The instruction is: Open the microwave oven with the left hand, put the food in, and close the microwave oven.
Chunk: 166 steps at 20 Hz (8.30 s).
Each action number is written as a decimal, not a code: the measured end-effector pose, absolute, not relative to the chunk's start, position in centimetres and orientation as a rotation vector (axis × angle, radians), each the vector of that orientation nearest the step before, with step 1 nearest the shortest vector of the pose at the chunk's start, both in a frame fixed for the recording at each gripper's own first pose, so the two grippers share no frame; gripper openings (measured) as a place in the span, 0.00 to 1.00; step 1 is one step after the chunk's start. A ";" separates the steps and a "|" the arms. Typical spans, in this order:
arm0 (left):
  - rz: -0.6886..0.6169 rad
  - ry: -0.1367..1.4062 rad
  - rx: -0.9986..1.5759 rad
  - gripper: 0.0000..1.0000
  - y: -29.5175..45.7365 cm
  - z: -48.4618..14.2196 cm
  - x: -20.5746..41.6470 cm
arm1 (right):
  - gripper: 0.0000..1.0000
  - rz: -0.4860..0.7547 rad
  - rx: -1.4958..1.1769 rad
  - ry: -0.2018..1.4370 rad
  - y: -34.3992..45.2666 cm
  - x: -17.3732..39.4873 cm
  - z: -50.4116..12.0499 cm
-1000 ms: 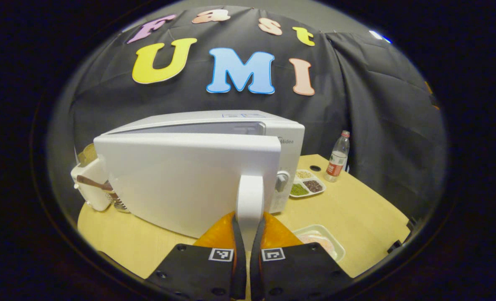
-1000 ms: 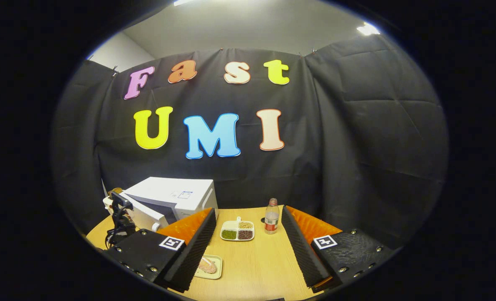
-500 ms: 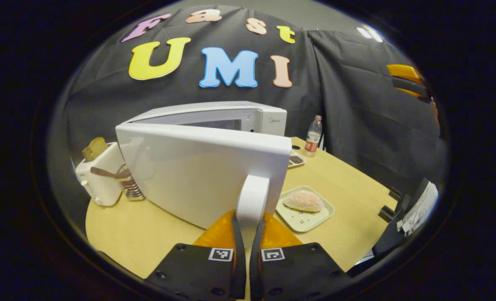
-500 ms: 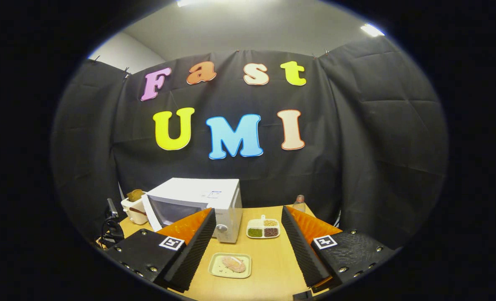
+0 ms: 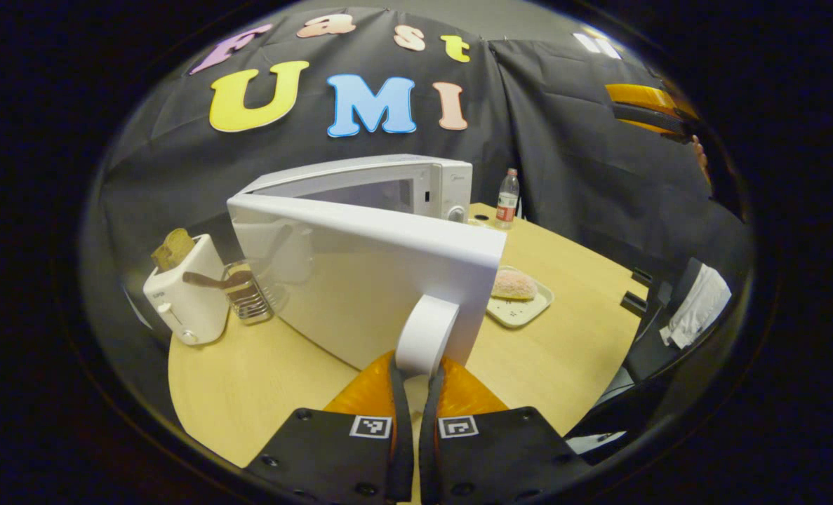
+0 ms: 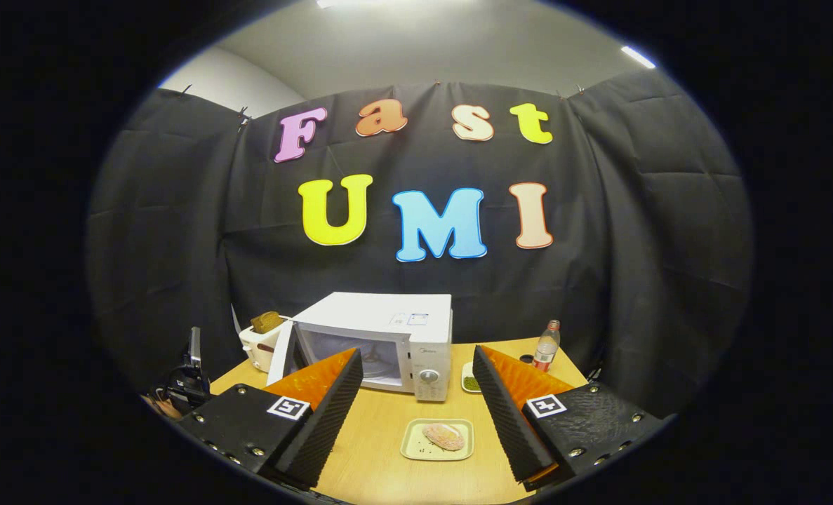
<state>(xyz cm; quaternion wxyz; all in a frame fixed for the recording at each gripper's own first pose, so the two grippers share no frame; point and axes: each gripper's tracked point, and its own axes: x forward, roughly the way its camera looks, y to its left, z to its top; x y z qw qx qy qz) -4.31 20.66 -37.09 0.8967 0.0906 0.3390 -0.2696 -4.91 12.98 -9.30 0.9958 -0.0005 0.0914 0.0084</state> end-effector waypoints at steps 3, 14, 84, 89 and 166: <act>-0.558 0.725 0.211 0.11 23.7 -36.6 -5.3 | 0.96 0.042 -0.009 0.181 14.6 -4.9 -9.2; -0.376 0.787 0.278 0.11 35.7 -35.8 -6.3 | 0.96 0.138 -0.033 0.235 16.9 -4.4 -10.6; 0.098 0.142 0.013 0.98 19.5 -6.2 -6.0 | 0.60 0.410 -1.217 0.255 22.0 23.2 -34.0; 0.134 0.156 -0.001 0.98 21.1 -6.7 -6.5 | 0.60 0.405 -1.314 0.267 23.1 26.4 -37.3; 0.014 0.552 -0.025 0.07 30.6 -27.6 -7.7 | 0.96 0.018 -0.071 0.042 9.3 2.3 -5.9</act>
